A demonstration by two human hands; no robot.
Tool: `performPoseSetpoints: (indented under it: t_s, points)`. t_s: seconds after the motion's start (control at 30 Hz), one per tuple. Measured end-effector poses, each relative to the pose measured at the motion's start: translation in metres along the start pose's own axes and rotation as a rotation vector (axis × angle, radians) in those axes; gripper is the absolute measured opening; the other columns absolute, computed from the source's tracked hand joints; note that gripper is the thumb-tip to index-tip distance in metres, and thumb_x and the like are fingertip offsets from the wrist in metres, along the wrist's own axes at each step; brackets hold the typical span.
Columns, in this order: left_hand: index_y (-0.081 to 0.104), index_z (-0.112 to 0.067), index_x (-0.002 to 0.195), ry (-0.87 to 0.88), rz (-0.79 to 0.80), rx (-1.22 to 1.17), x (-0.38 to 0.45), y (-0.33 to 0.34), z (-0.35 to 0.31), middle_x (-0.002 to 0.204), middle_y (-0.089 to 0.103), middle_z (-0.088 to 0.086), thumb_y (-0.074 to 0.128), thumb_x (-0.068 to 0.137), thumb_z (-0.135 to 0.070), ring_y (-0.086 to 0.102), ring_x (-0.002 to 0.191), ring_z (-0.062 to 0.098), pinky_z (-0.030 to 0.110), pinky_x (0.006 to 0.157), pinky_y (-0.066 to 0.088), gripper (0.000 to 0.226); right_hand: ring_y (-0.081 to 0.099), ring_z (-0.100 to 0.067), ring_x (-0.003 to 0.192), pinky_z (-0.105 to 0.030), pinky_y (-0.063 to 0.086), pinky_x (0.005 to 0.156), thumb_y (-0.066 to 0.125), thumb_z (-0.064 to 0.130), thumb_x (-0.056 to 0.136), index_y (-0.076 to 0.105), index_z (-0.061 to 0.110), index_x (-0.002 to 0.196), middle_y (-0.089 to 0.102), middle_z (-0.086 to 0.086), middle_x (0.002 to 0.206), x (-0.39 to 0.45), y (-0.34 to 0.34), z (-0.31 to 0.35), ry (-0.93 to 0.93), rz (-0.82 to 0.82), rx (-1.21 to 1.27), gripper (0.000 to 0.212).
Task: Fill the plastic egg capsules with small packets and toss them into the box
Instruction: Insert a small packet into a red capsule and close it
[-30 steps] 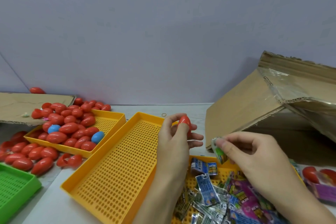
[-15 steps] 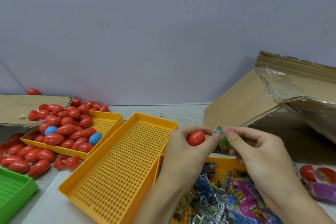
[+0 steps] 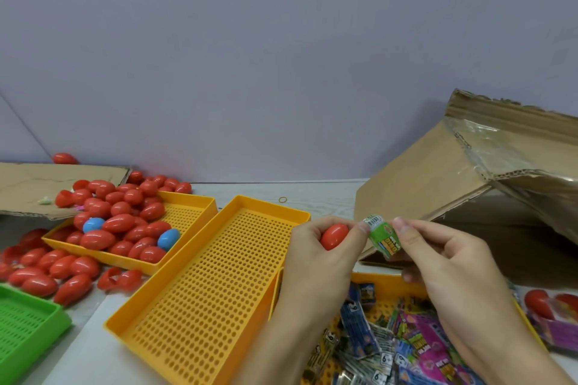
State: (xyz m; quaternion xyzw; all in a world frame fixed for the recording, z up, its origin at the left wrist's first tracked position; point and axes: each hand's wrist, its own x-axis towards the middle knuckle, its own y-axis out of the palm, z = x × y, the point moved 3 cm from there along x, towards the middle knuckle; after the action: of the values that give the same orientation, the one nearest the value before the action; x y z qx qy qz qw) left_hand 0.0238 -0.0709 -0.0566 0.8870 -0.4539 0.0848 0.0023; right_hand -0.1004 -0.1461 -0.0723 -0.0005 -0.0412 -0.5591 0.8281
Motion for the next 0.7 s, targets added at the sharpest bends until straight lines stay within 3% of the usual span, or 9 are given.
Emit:
performPoseSetpoints:
  t_s: [0.13, 0.23, 0.37, 0.53, 0.7]
  points:
    - [0.072, -0.018, 0.073, 0.005, -0.002, -0.005, 0.0009, -0.0008, 0.0011, 0.051, 0.051, -0.012, 0.071, 0.088, -0.028, 0.048, 0.051, 0.004, 0.018, 0.052, 0.043, 0.018, 0.072, -0.02, 0.082, -0.035, 0.051, 0.066, 0.068, 0.054, 0.066, 0.077, 0.026, 0.092, 0.078, 0.003, 0.086, 0.0006, -0.0012, -0.0008, -0.009, 0.002, 0.028, 0.04]
    - [0.072, -0.019, 0.07, 0.006, -0.004, -0.003, 0.0007, -0.0002, 0.0013, 0.051, 0.052, -0.013, 0.072, 0.088, -0.027, 0.049, 0.05, 0.004, 0.018, 0.051, 0.043, 0.02, 0.072, -0.012, 0.083, -0.032, 0.05, 0.064, 0.067, 0.057, 0.06, 0.077, 0.03, 0.093, 0.077, 0.004, 0.089, -0.0002, -0.0004, 0.002, -0.044, 0.019, 0.044, 0.043]
    - [0.071, -0.012, 0.072, 0.005, -0.022, -0.007, 0.0015, -0.0008, 0.0013, 0.052, 0.05, -0.012, 0.073, 0.087, -0.026, 0.047, 0.052, 0.006, 0.02, 0.052, 0.043, 0.022, 0.069, -0.008, 0.079, -0.034, 0.052, 0.065, 0.065, 0.059, 0.064, 0.075, 0.044, 0.091, 0.076, 0.006, 0.087, -0.0024, 0.0046, 0.0045, -0.063, 0.099, 0.024, 0.033]
    - [0.071, -0.015, 0.071, 0.01, 0.001, 0.03, -0.0006, 0.0011, -0.0005, 0.051, 0.051, -0.012, 0.072, 0.087, -0.028, 0.048, 0.05, 0.004, 0.018, 0.049, 0.042, 0.021, 0.062, -0.016, 0.078, -0.04, 0.053, 0.071, 0.06, 0.063, 0.068, 0.078, 0.033, 0.091, 0.072, -0.004, 0.085, -0.0023, 0.0074, 0.0022, -0.023, 0.17, -0.021, 0.041]
    - [0.073, -0.021, 0.072, 0.021, 0.041, 0.047, -0.0023, 0.0021, -0.002, 0.055, 0.055, -0.015, 0.074, 0.085, -0.031, 0.05, 0.051, 0.003, 0.017, 0.05, 0.042, 0.017, 0.063, -0.022, 0.077, -0.045, 0.054, 0.076, 0.062, 0.058, 0.07, 0.079, 0.03, 0.088, 0.073, -0.003, 0.081, -0.0008, 0.0039, 0.0005, -0.034, 0.089, 0.009, 0.038]
